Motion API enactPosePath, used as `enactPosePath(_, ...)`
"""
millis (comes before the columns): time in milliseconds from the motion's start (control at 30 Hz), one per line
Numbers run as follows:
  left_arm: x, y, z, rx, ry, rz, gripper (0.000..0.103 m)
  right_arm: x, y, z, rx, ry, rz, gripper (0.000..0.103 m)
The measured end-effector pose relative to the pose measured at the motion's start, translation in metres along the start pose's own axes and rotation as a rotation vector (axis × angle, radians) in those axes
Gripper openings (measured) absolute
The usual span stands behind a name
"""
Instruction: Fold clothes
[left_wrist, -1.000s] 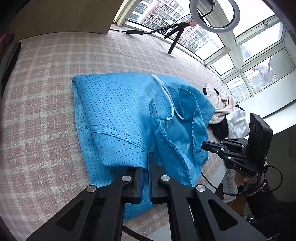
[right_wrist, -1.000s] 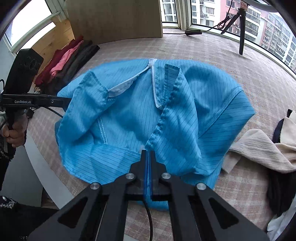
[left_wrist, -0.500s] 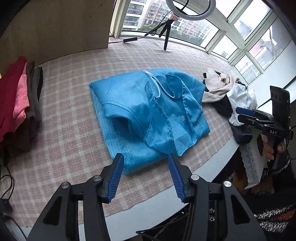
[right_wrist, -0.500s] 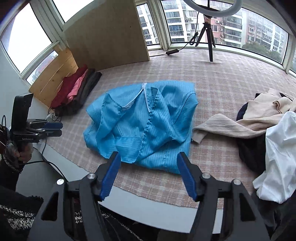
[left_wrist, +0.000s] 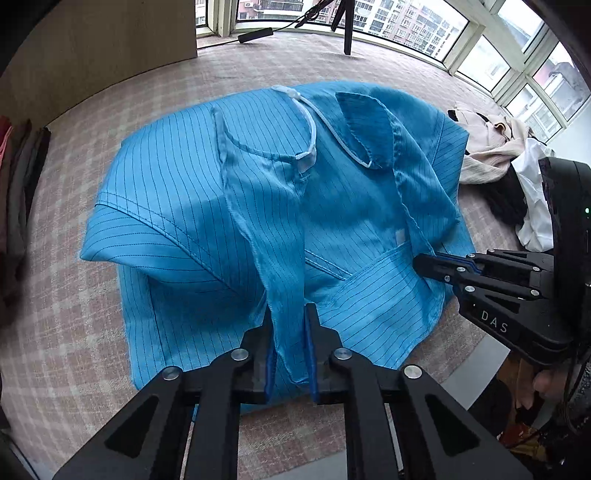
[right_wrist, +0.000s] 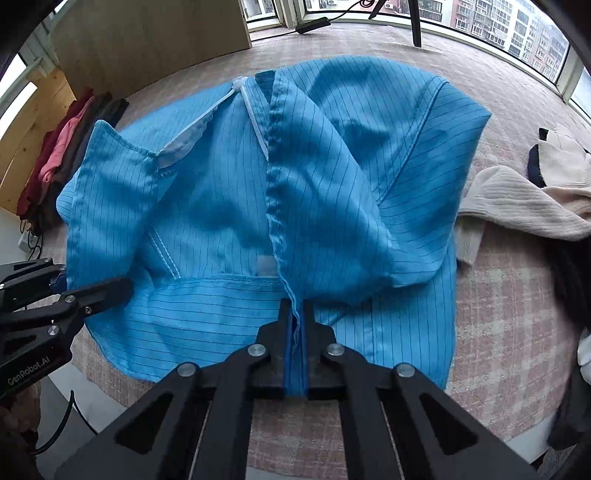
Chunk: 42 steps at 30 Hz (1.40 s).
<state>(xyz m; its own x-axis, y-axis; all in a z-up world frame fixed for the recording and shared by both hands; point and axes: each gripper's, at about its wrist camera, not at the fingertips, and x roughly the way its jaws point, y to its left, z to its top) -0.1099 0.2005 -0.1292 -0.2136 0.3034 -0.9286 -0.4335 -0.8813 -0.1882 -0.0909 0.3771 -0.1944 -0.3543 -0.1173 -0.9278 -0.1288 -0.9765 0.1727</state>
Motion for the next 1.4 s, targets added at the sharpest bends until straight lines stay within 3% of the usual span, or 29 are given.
enactPosePath(100,-0.021,0.001,-0.008,0.035,-0.041,0.003,0.001,-0.018,-0.005,-0.008,-0.022,-0.024,0.032,0.003)
enactPosePath(233,-0.065,0.002,-0.02,0.077,-0.119,0.036,0.001,-0.064,-0.016,-0.019,0.017,-0.087,0.166,0.002)
enactPosePath(367,-0.074,0.004,-0.032,0.139,-0.161,0.117,0.006,-0.088,-0.008,-0.038,-0.037,-0.165,0.188,0.002)
enactPosePath(500,-0.018,0.007,-0.051,0.17,-0.033,0.123,0.007,-0.04,-0.008,-0.066,-0.056,-0.014,0.156,0.005)
enactPosePath(567,-0.009,0.01,-0.057,0.173,0.0,0.118,0.007,-0.038,-0.011,-0.079,-0.083,0.071,0.135,0.005)
enactPosePath(600,-0.016,0.011,-0.057,0.165,-0.012,0.105,0.009,-0.044,-0.014,-0.084,-0.102,0.088,0.119,0.005)
enactPosePath(667,-0.034,0.015,-0.057,0.15,-0.042,0.081,0.015,-0.08,-0.017,-0.08,-0.142,0.013,0.07,0.007)
enactPosePath(700,-0.046,0.018,-0.055,0.135,-0.064,0.07,0.02,-0.099,-0.019,-0.071,-0.14,-0.044,0.06,0.017)
enactPosePath(733,-0.057,0.021,-0.052,0.121,-0.086,0.056,0.022,-0.115,-0.018,-0.061,-0.139,-0.105,0.06,0.036)
enactPosePath(800,-0.075,0.025,-0.046,0.11,-0.128,0.035,0.024,-0.131,-0.002,-0.037,-0.179,-0.229,0.062,0.063)
enactPosePath(867,-0.082,0.025,-0.04,0.112,-0.158,0.041,0.028,-0.132,0.02,-0.016,-0.242,-0.299,0.037,0.065)
enactPosePath(933,-0.083,0.023,-0.03,0.118,-0.18,0.056,0.031,-0.106,0.055,0.0,-0.334,-0.271,-0.015,0.065)
enactPosePath(1067,-0.063,0.02,-0.011,0.131,-0.173,0.048,0.031,-0.051,0.086,0.002,-0.512,-0.174,-0.132,0.065)
enactPosePath(1133,-0.047,0.02,-0.005,0.137,-0.156,0.049,0.031,-0.032,0.087,0.002,-0.582,-0.155,-0.239,0.062)
enactPosePath(1167,-0.038,0.02,-0.005,0.139,-0.142,0.065,0.031,-0.025,0.086,0.001,-0.601,-0.138,-0.276,0.054)
enactPosePath(1200,-0.03,0.022,-0.004,0.143,-0.125,0.085,0.031,-0.022,0.08,0.003,-0.579,-0.111,-0.279,0.02)
enactPosePath(1233,-0.022,0.024,-0.004,0.147,-0.107,0.104,0.031,-0.021,0.073,0.004,-0.55,-0.085,-0.274,0.003)
enactPosePath(1300,-0.021,0.031,-0.008,0.138,-0.101,0.112,0.031,-0.035,0.047,0.011,-0.379,-0.079,-0.105,0.003)
enactPosePath(1400,-0.034,0.041,-0.016,0.126,-0.125,0.116,0.031,-0.059,-0.009,0.02,-0.041,-0.096,0.215,0.003)
